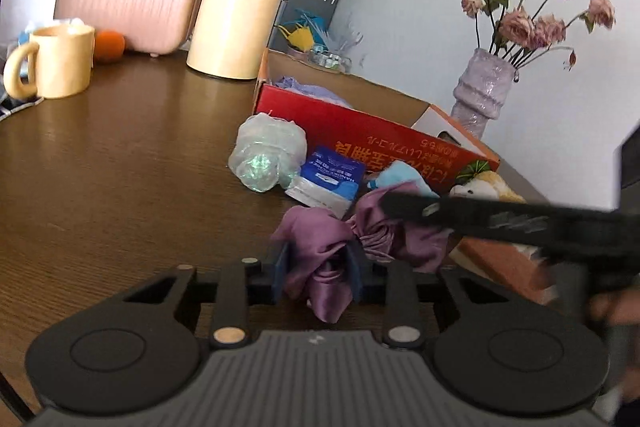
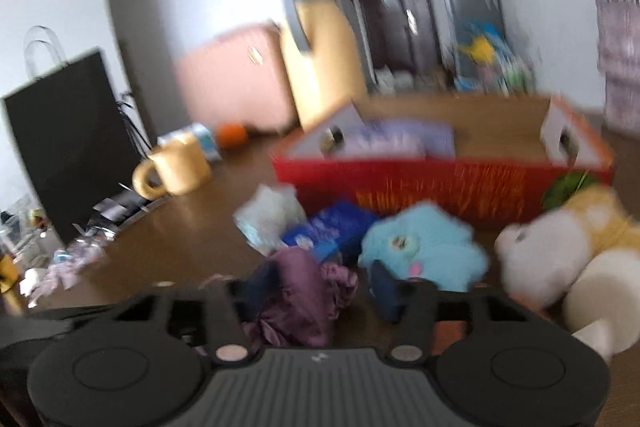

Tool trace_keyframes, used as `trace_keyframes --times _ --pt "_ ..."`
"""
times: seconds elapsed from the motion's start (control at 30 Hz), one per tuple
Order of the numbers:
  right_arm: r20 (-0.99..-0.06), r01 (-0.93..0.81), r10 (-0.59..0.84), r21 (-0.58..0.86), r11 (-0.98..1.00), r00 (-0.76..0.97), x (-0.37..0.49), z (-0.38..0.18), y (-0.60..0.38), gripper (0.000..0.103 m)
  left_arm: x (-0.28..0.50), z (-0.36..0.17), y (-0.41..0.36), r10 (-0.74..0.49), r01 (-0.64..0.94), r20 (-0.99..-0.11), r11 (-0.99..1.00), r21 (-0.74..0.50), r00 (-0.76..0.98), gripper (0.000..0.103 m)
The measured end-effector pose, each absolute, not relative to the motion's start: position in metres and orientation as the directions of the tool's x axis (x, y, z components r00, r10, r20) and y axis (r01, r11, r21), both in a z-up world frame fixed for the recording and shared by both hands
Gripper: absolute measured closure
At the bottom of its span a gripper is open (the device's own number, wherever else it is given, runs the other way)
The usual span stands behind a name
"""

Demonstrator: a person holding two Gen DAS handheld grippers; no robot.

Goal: Organize soft objects
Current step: 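Grasp the purple satin scrunchie with the left gripper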

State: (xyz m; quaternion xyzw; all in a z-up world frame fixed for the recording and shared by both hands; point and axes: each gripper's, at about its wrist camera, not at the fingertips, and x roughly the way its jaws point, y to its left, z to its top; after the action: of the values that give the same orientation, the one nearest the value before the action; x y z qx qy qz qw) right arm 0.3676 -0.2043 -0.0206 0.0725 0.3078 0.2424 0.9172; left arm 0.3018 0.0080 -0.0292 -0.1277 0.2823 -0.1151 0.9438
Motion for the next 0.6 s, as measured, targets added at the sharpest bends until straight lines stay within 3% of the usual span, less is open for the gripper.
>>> trace_keyframes --times 0.07,0.1,0.13,0.2,0.6 --pt "-0.544 -0.390 0.495 0.305 0.869 0.677 0.372 -0.030 -0.197 0.075 0.303 -0.030 0.016 -0.303 0.148 -0.499 0.934 -0.326 0.812 0.076" --pt "-0.542 -0.386 0.492 0.306 0.870 0.681 0.371 -0.034 -0.194 0.087 0.302 -0.030 0.017 -0.306 0.151 -0.496 0.933 -0.328 0.813 0.077" --pt "-0.554 -0.374 0.486 0.310 0.874 0.676 0.370 -0.036 -0.192 0.093 0.302 -0.031 0.021 -0.313 0.153 -0.495 0.929 -0.336 0.810 0.079" --pt "-0.559 -0.373 0.484 0.308 0.875 0.673 0.358 -0.035 -0.189 0.097 0.296 -0.030 0.026 -0.330 0.162 -0.491 0.921 -0.354 0.806 0.080" --pt "-0.531 -0.321 0.441 0.308 0.896 0.723 0.225 -0.011 -0.222 0.098 0.221 -0.012 0.021 -0.484 0.314 -0.442 0.859 -0.404 0.755 0.081"
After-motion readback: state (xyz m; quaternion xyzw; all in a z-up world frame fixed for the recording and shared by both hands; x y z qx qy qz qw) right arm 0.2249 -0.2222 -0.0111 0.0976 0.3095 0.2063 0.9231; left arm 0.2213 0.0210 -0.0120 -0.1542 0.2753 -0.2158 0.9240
